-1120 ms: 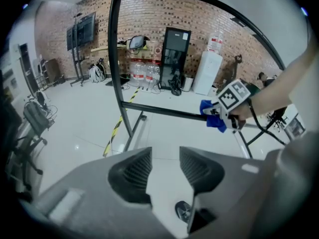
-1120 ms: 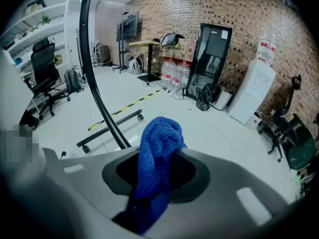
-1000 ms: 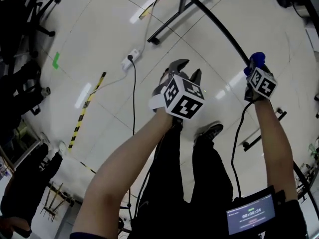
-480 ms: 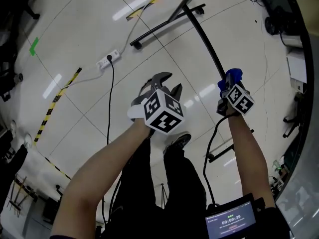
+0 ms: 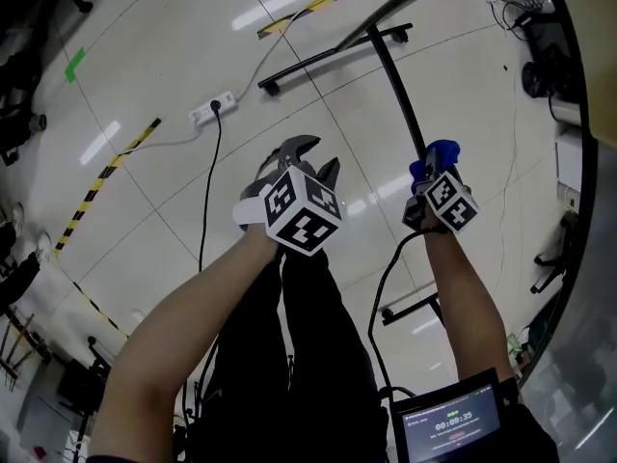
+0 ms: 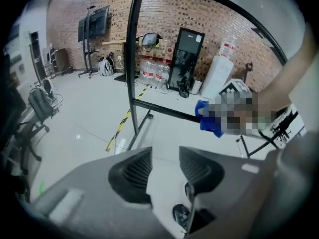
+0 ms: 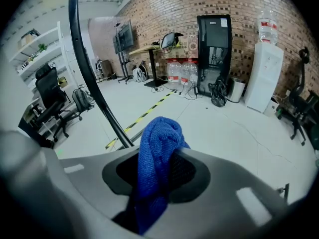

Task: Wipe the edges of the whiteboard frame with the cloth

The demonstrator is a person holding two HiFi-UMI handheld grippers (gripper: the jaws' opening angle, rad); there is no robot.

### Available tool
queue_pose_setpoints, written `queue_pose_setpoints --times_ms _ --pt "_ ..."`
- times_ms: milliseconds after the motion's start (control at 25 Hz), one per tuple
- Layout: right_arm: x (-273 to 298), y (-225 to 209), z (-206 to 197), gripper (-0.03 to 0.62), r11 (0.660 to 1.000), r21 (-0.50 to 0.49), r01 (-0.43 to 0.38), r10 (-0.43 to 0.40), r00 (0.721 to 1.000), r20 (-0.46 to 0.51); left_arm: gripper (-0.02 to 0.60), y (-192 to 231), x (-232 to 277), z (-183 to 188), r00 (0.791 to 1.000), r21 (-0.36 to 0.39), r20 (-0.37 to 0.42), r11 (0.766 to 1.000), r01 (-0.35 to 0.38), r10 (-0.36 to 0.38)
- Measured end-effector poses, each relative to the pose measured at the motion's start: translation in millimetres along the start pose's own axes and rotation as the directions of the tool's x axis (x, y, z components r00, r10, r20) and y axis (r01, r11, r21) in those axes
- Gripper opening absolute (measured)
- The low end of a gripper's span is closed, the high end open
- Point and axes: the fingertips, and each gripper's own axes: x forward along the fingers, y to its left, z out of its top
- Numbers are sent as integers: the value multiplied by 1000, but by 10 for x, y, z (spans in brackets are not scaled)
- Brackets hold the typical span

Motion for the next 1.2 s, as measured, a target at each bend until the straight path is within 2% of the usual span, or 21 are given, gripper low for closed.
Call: queue_pose_setpoints --times_ms 120,280,560,680,840,1200 --pt "61 66 34 118 998 34 -47 47 999 -15 173 -100 42 162 1000 0 6 1000 -1 1" --pt "102 153 50 118 997 25 -78 79 996 -39 173 -202 51 310 1000 18 26 1000 3 -3" --pt "191 364 138 118 996 22 -90 91 995 -44 172 -181 153 323 998 72 16 996 57 -59" --pt "250 441 201 118 997 21 -73 74 996 -48 173 -58 160 347 997 90 9 993 77 -78" --pt "317 538 296 118 998 32 -47 48 999 -25 173 209 107 336 996 51 5 994 94 -94" --pt "568 878 530 118 999 7 -32 33 999 -24 170 756 23 296 997 -3 9 997 71 -71"
